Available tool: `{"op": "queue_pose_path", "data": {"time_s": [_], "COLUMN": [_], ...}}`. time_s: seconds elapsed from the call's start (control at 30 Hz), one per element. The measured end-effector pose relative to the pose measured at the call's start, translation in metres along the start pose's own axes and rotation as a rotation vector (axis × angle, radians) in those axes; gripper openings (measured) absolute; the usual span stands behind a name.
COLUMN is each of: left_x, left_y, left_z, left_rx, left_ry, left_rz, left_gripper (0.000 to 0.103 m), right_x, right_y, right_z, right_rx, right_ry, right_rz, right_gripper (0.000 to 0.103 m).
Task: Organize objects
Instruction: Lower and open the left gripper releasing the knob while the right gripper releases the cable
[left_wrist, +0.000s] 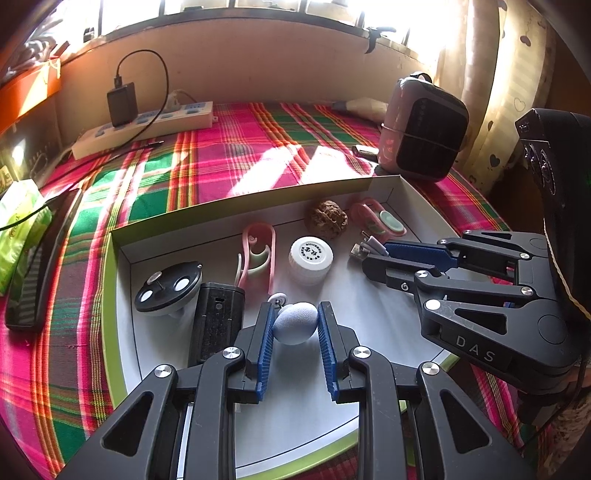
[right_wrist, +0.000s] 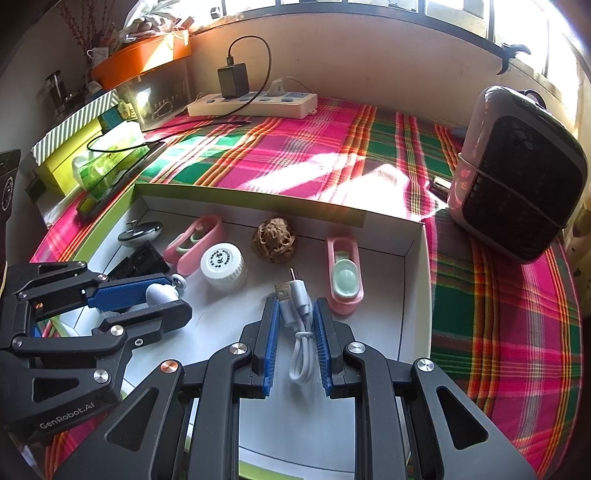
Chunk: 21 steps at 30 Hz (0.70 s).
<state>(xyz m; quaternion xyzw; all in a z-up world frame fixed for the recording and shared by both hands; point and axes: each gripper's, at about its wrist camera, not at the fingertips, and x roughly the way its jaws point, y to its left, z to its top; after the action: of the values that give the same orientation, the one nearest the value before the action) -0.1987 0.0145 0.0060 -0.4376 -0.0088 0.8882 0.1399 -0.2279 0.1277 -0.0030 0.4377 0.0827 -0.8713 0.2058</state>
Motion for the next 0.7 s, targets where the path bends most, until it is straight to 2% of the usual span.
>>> {"op": "queue_pose_path", "data": {"time_s": [0.43,0.7], "left_x": [0.0004,0.0003], "left_y": [-0.0001,-0.0013], "left_z": [0.0002,-0.0019], "left_rx": [0.000,0.006], "left_ry": [-0.001,0.002], "left_rz": [-0.001,-0.004], "left_gripper": [0.022,0.028], "right_x": [-0.0024,-0.0063], "right_y": [0.0012,-0.0021], "right_z": [-0.0004,-0.0012], "right_rx": [0.005,0.023], "right_ry": [-0.011,-0.021], "right_rz": [-0.009,-0.016], "right_gripper": [0.020,0.021]}}
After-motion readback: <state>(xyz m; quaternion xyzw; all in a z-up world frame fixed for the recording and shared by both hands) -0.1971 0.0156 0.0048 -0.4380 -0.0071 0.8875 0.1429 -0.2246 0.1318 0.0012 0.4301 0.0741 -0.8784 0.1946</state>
